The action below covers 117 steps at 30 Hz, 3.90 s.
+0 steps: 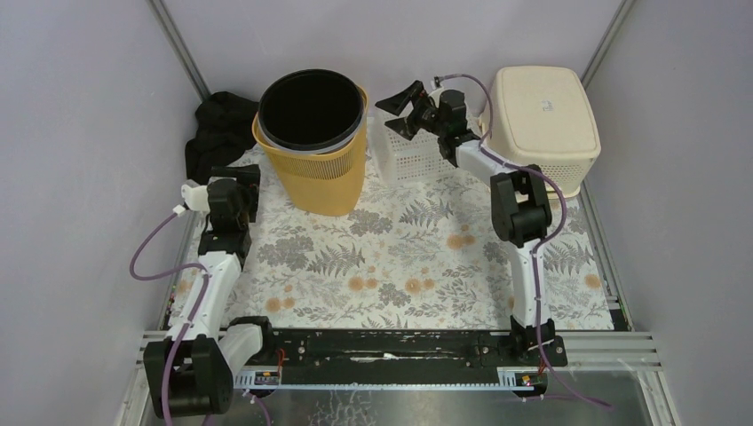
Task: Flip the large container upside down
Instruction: Move the container to the center of the board.
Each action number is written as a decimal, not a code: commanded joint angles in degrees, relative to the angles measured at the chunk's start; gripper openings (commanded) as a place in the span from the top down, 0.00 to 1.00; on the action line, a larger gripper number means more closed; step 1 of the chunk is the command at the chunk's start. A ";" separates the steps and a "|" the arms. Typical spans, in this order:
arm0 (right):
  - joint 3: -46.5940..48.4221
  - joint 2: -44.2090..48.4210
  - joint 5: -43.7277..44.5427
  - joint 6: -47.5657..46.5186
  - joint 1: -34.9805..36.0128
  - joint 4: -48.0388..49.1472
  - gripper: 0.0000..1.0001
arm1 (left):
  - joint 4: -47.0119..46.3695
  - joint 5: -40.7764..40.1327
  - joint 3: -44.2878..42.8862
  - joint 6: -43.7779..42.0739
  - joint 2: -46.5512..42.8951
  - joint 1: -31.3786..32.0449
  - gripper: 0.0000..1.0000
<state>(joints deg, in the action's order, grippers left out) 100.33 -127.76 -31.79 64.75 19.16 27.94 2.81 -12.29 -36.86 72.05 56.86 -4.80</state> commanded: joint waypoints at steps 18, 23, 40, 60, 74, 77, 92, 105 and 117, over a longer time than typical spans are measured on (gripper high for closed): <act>12.15 -10.41 -8.06 3.19 7.04 8.10 0.02 | -21.73 -0.47 1.01 0.33 14.26 -0.91 0.00; -1.29 -4.55 -8.61 4.17 7.93 15.47 0.02 | -21.99 1.24 1.22 -0.28 15.72 -0.87 0.00; -34.27 21.05 -7.08 -7.62 16.58 16.74 0.03 | -22.69 6.50 5.75 -1.99 11.76 -0.83 0.01; -50.36 43.96 -0.76 -12.12 1.82 5.06 0.01 | -21.80 12.41 4.42 -4.41 13.37 2.51 0.03; -16.32 7.16 -2.38 9.76 0.89 21.35 0.02 | -17.62 13.41 1.50 -6.13 14.16 2.56 0.03; -13.57 3.79 -4.34 10.43 3.18 21.46 0.03 | -17.34 14.05 0.65 -6.54 14.86 2.71 0.03; -34.60 11.15 -6.96 8.31 10.58 30.20 0.03 | -12.40 19.52 -3.47 -10.56 20.38 4.90 0.03; -46.57 23.22 -5.43 2.66 13.80 27.17 0.03 | -12.43 18.78 -1.19 -11.14 18.34 12.94 0.03; -58.96 39.12 -2.82 -5.02 15.04 16.79 0.03 | -11.19 13.96 1.53 -7.66 13.02 26.82 0.04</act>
<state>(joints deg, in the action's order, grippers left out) 42.78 -95.04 -17.56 65.78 24.45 43.18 -6.96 -10.20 -36.32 67.33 70.28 11.60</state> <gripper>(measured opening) 0.968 0.966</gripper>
